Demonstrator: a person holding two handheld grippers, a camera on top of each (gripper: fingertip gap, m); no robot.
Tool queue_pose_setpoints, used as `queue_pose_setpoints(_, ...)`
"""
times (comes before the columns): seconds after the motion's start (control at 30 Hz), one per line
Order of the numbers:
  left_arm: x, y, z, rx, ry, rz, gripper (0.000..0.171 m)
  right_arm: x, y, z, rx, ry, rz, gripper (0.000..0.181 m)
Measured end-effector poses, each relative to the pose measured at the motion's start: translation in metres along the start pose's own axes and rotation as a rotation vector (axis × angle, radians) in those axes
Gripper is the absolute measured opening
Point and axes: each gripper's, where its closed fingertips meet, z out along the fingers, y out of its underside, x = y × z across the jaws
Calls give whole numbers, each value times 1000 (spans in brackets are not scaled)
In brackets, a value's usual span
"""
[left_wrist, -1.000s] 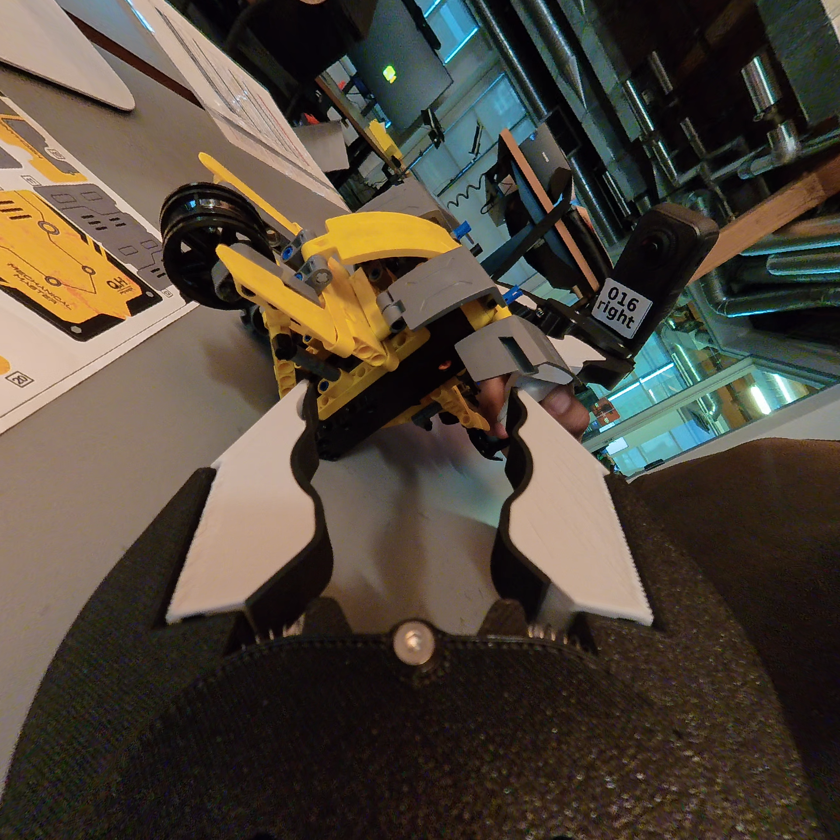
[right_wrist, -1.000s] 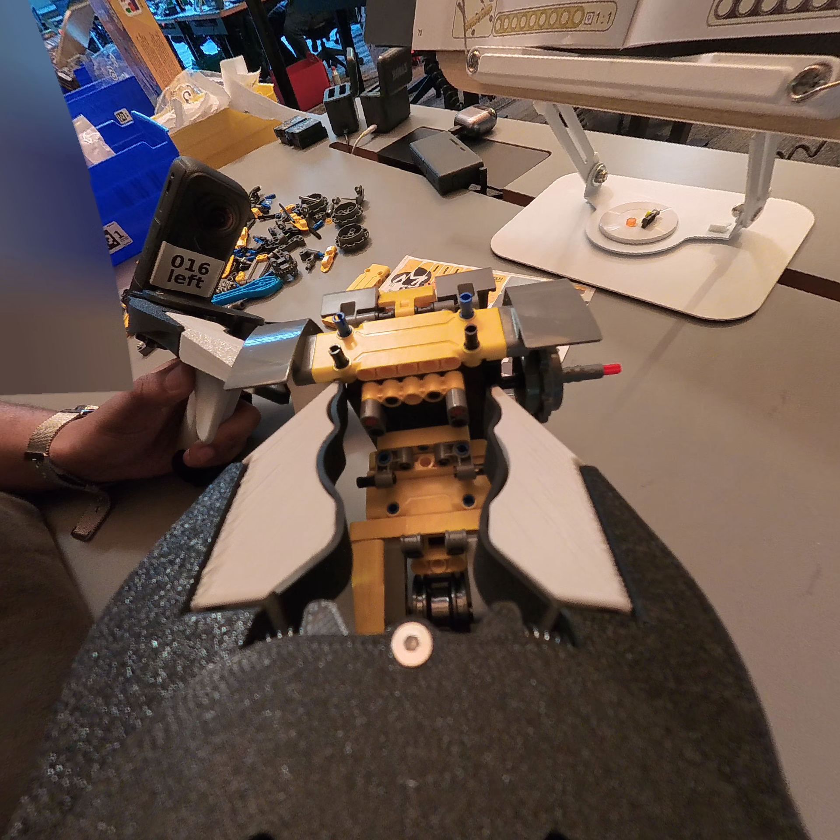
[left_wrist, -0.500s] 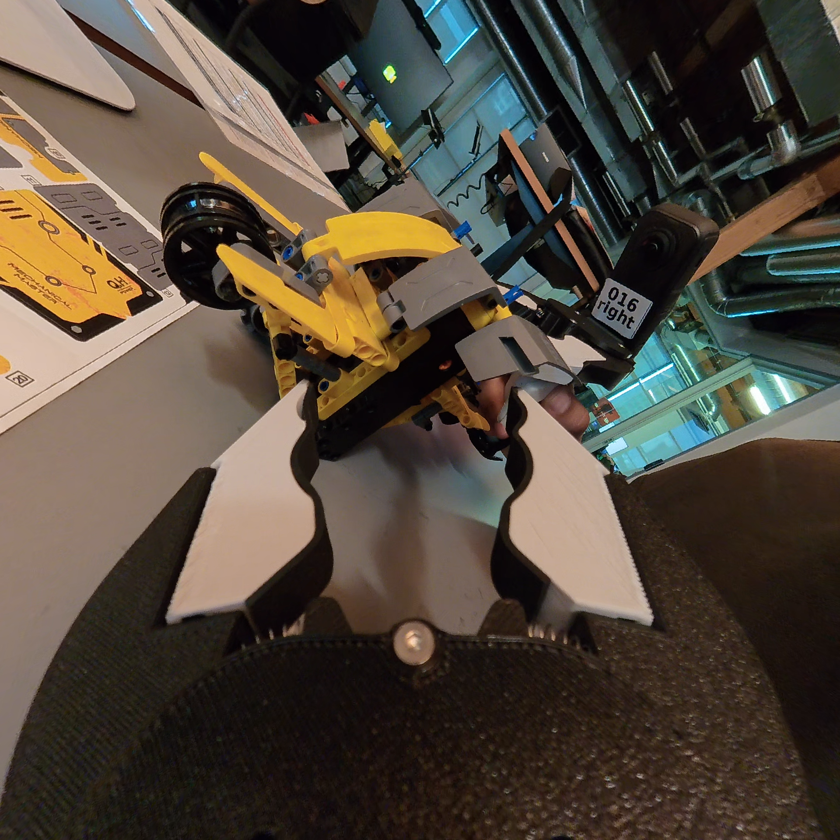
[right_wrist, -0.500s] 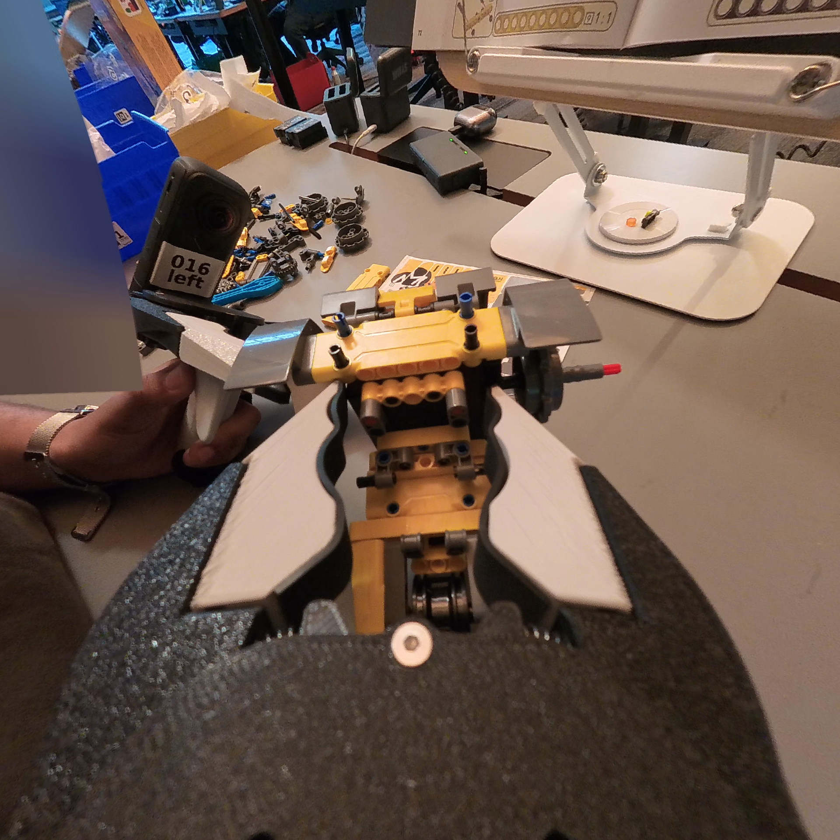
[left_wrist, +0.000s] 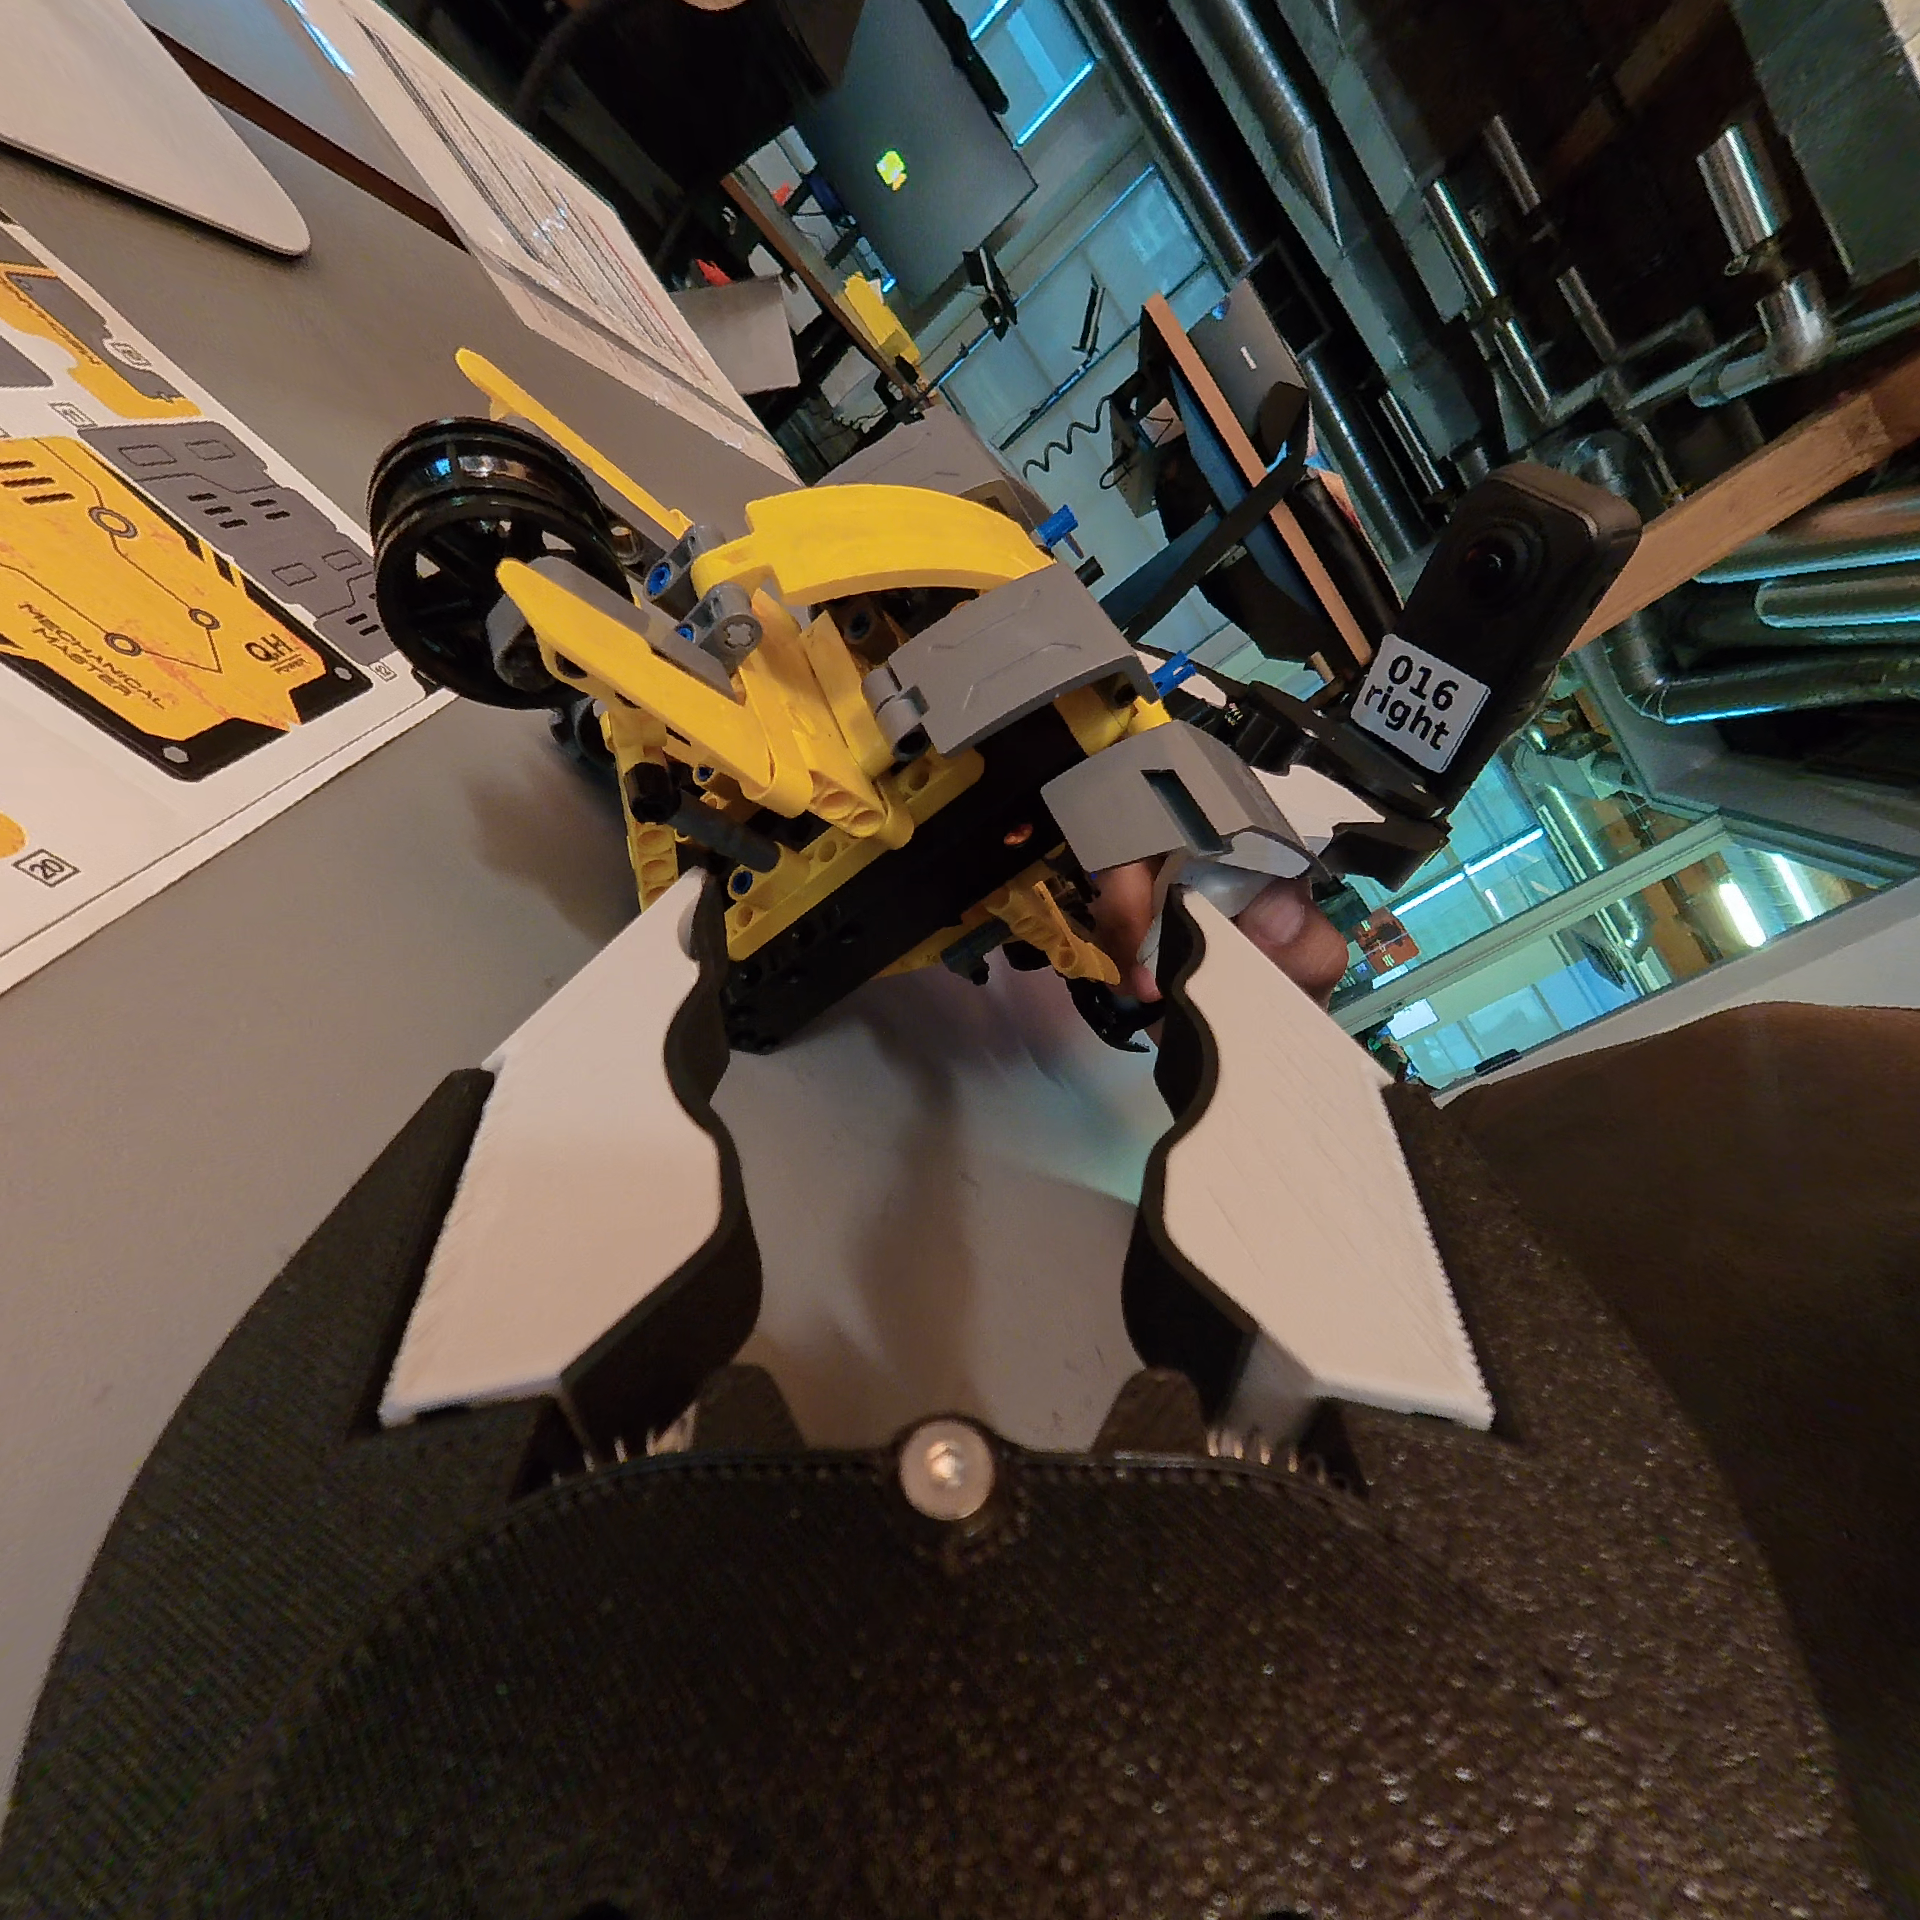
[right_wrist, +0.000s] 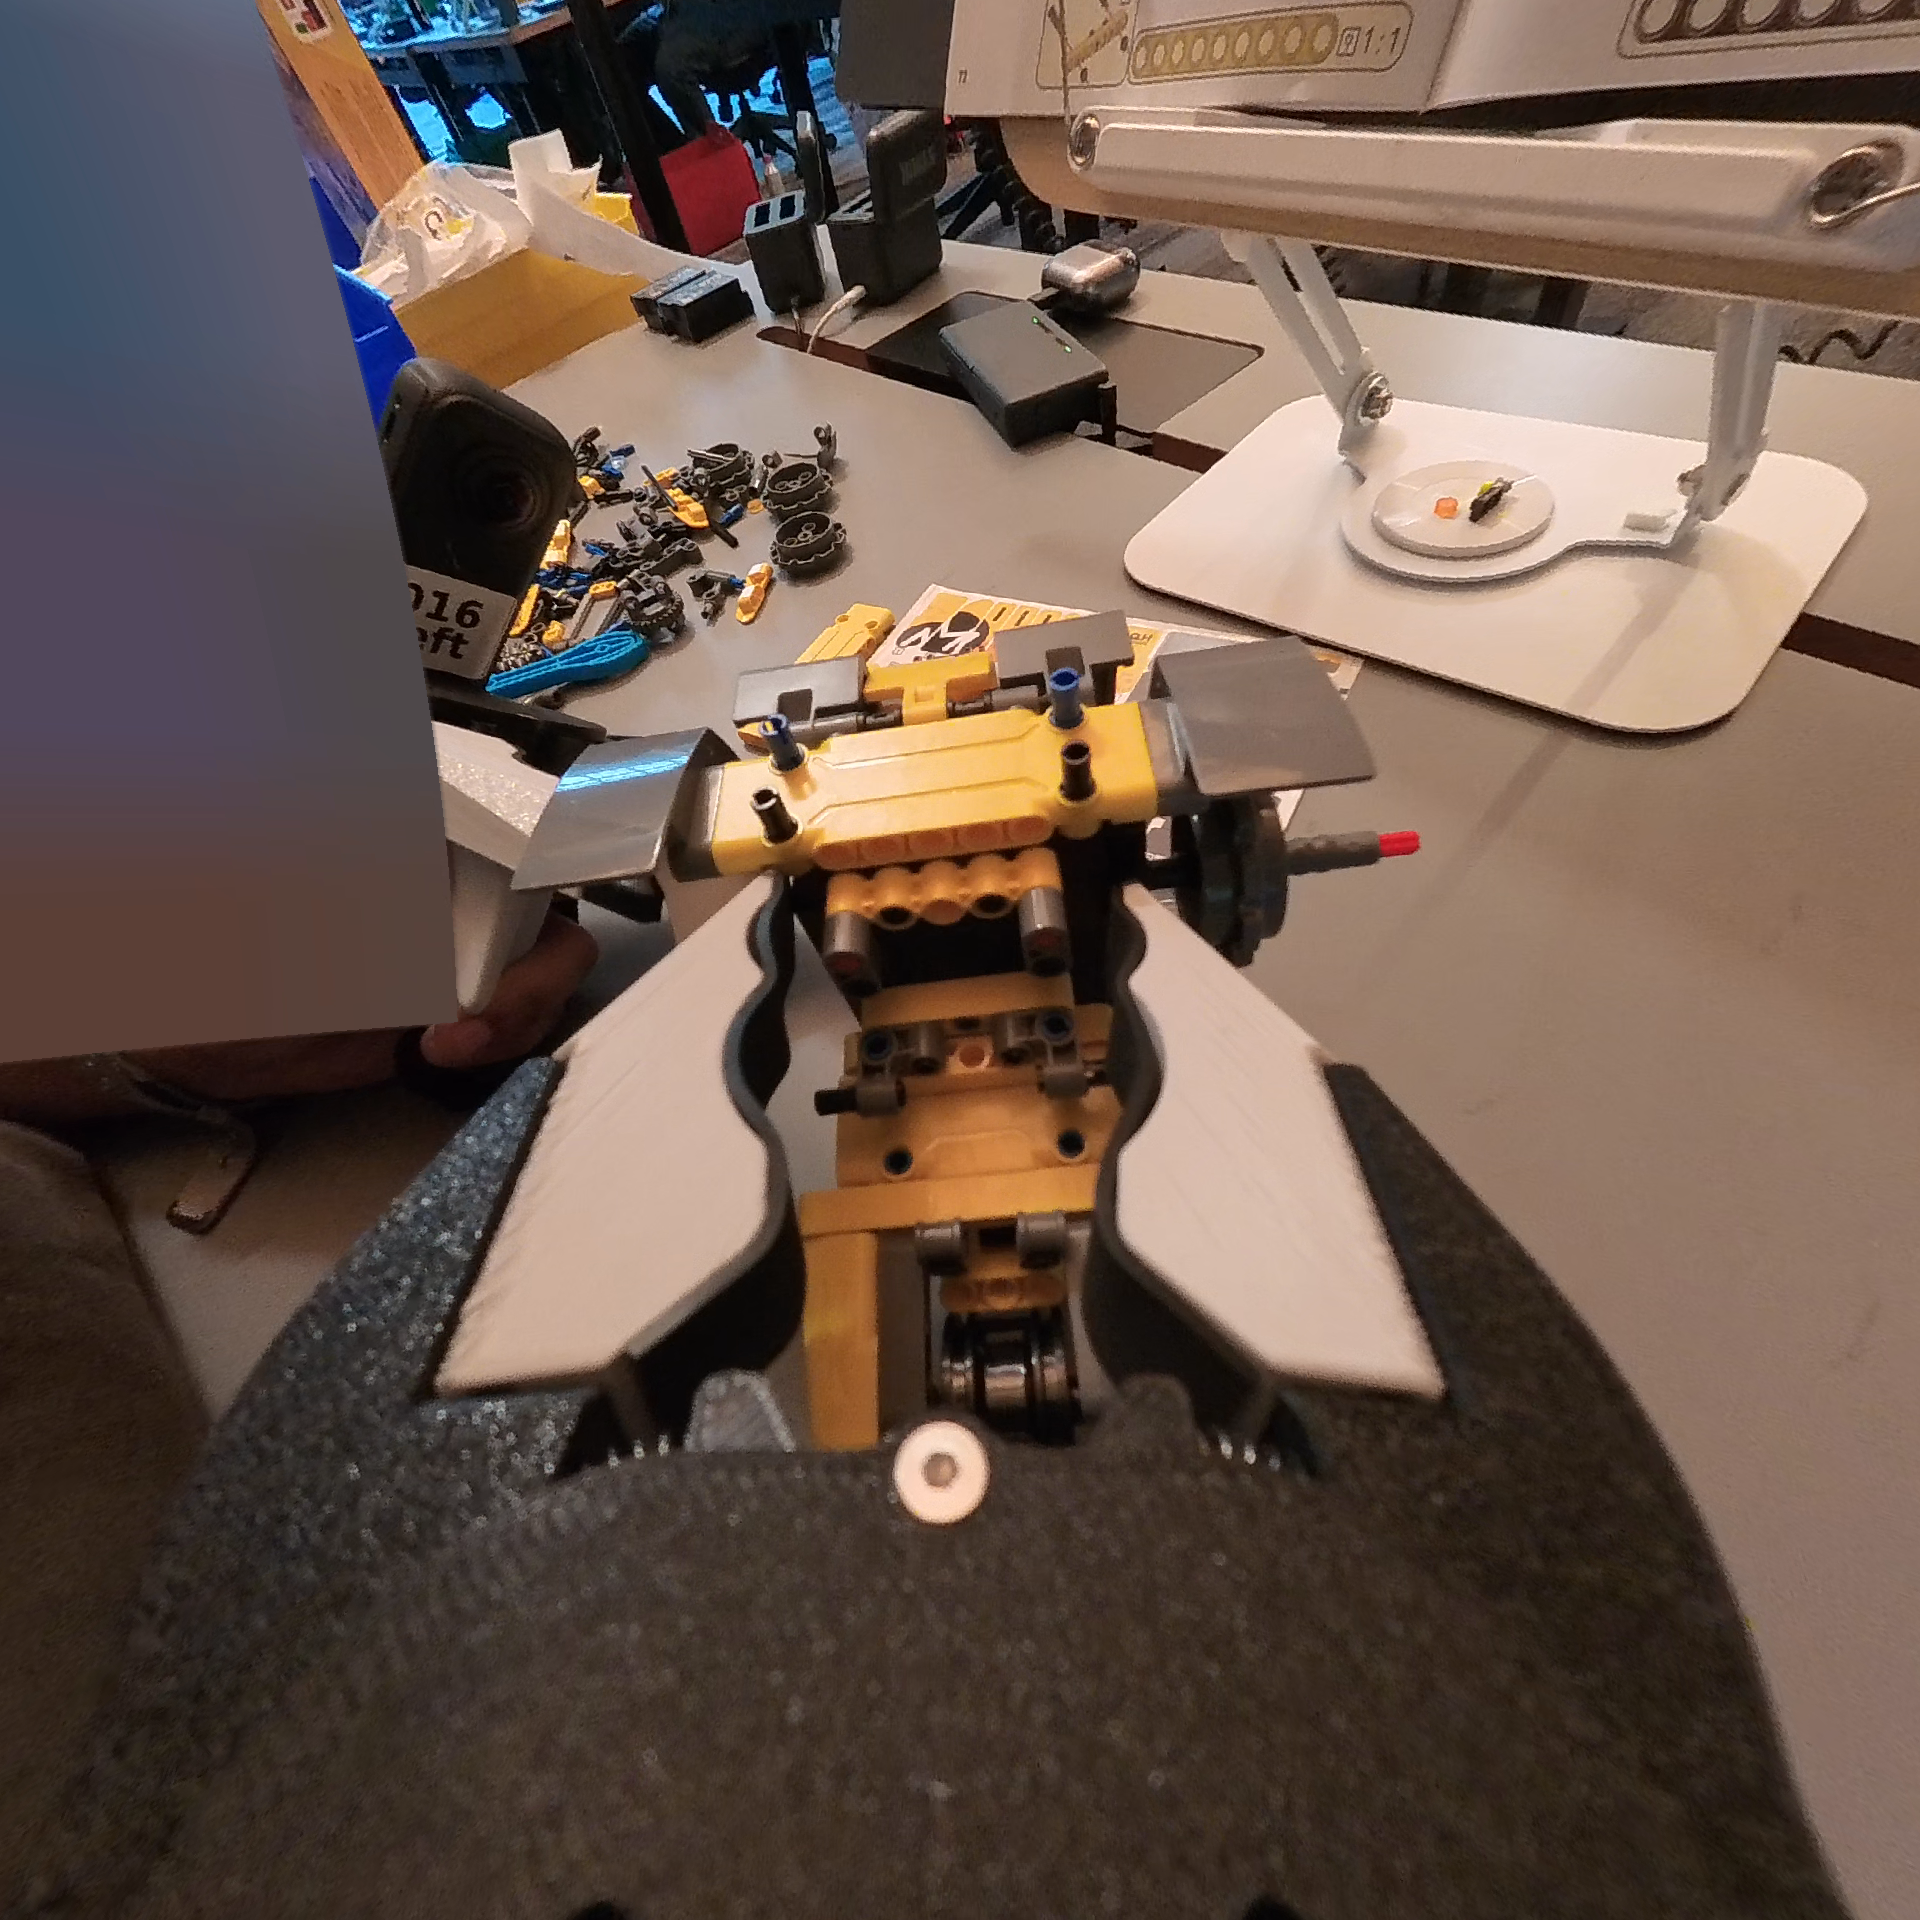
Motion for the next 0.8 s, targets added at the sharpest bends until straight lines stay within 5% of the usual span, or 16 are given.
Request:
queue_pose_setpoints(0.37, 0, 0, 0, 1, 0, 1, 81, 2, -2, 0, 7, 19, 42, 59)
queue_pose_setpoints(0.8, 0, 0, 0, 0, 0, 3, 81, 63, -17, -32, 276, -65, 648, 58)
